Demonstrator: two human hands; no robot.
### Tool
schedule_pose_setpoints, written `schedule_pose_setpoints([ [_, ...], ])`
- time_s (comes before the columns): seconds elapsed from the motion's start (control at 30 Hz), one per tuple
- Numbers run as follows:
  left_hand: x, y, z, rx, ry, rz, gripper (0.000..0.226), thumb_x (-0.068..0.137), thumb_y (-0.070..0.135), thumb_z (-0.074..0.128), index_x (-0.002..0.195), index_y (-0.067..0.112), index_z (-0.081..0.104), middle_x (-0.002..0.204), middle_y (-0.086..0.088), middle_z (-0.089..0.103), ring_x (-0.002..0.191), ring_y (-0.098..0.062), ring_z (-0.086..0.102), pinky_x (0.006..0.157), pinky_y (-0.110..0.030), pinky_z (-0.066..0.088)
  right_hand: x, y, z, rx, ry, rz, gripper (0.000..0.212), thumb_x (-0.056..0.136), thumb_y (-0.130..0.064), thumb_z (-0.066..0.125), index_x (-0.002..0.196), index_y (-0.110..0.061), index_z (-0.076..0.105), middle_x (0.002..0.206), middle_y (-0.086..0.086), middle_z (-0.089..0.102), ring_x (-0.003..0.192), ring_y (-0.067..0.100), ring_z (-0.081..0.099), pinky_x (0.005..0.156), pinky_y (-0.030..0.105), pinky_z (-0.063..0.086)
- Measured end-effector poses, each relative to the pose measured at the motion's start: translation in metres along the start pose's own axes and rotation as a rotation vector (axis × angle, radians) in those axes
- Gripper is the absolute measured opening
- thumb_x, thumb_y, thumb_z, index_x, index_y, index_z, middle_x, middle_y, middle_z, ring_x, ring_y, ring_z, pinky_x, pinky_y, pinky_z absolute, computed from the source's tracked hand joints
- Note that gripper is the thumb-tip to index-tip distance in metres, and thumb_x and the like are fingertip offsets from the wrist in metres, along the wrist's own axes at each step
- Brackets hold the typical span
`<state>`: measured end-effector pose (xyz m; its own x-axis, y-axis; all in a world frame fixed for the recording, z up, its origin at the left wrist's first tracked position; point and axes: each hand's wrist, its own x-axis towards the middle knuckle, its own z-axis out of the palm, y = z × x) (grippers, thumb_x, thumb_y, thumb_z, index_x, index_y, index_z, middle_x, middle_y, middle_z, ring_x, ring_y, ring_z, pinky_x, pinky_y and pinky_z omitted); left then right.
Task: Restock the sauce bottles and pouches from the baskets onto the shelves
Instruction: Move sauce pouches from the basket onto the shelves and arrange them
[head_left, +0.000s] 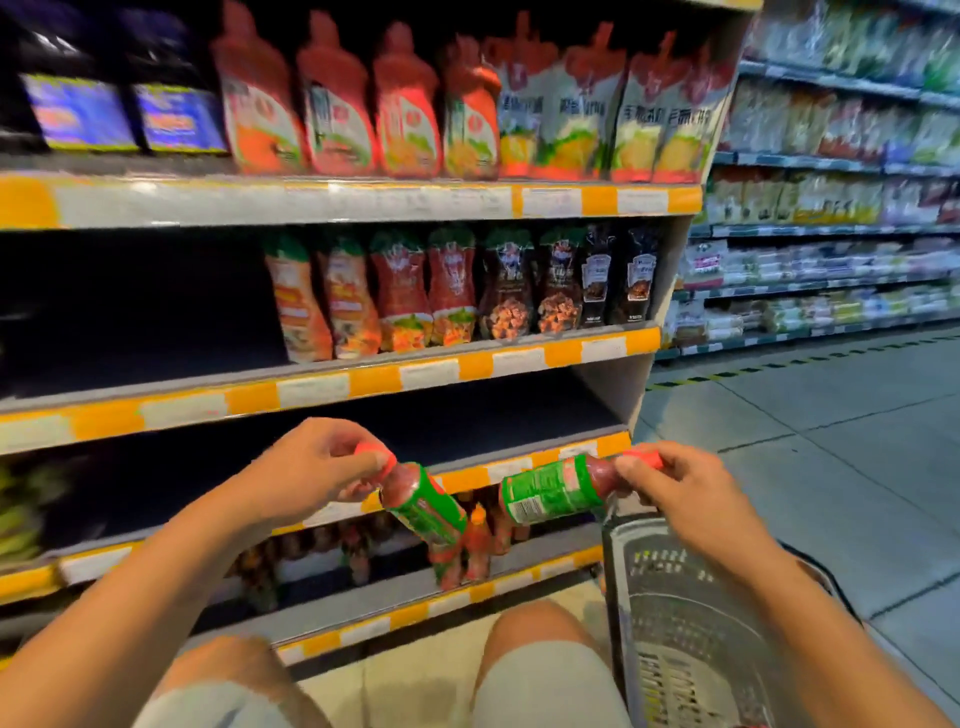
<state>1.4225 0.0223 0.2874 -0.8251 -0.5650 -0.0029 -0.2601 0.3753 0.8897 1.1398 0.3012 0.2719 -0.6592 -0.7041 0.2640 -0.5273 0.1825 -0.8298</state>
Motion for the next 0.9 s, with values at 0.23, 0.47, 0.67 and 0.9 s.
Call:
schedule_pose_setpoints([
  [0.23, -0.048, -0.060, -0.068, 0.073, 0.244, -0.129, 0.032, 0.083, 0.045, 0.066, 0.085, 0.014, 0.076, 0.072, -0.018, 0.070, 0.060, -0.017, 0.057, 0.058, -0.033, 0.046, 0.027, -0.033, 0.111, -0.099, -0.182, -0.051, 0.023, 0.091, -0.033, 0.075, 0.074, -0.019, 0.070, 0.065, -0.003, 0.070, 0.055, 0.006, 0.064, 0.048, 0.019, 0.045],
  [0.47, -0.038, -0.146, -0.064, -0.040, 0.424, -0.405, 0.043, 0.099, 0.030, 0.064, 0.068, 0.001, 0.068, 0.055, -0.015, 0.065, 0.047, -0.018, 0.056, 0.045, -0.021, 0.046, 0.060, -0.013, 0.223, 0.051, -0.299, 0.366, 0.045, 0.092, -0.041, 0.072, 0.068, -0.004, 0.065, 0.054, 0.008, 0.066, 0.040, 0.024, 0.051, 0.038, 0.022, 0.038],
  [0.67, -0.002, -0.219, -0.038, -0.177, 0.403, -0.620, 0.043, 0.103, 0.031, 0.060, 0.082, -0.007, 0.064, 0.058, -0.022, 0.063, 0.046, -0.025, 0.056, 0.048, -0.030, 0.054, 0.081, 0.040, 0.299, -0.023, -0.270, 0.560, 0.055, 0.086, -0.055, 0.070, 0.071, -0.002, 0.069, 0.056, 0.007, 0.071, 0.044, 0.024, 0.063, 0.046, 0.032, 0.052],
  [0.9, 0.043, -0.294, -0.007, -0.187, 0.357, -0.700, 0.047, 0.103, 0.039, 0.055, 0.081, -0.002, 0.063, 0.065, -0.031, 0.068, 0.048, -0.033, 0.064, 0.054, -0.043, 0.060, 0.099, 0.108, 0.362, -0.191, -0.263, 0.645, 0.074, 0.072, -0.072, 0.061, 0.098, -0.004, 0.075, 0.087, 0.014, 0.077, 0.088, 0.036, 0.073, 0.088, 0.049, 0.059],
])
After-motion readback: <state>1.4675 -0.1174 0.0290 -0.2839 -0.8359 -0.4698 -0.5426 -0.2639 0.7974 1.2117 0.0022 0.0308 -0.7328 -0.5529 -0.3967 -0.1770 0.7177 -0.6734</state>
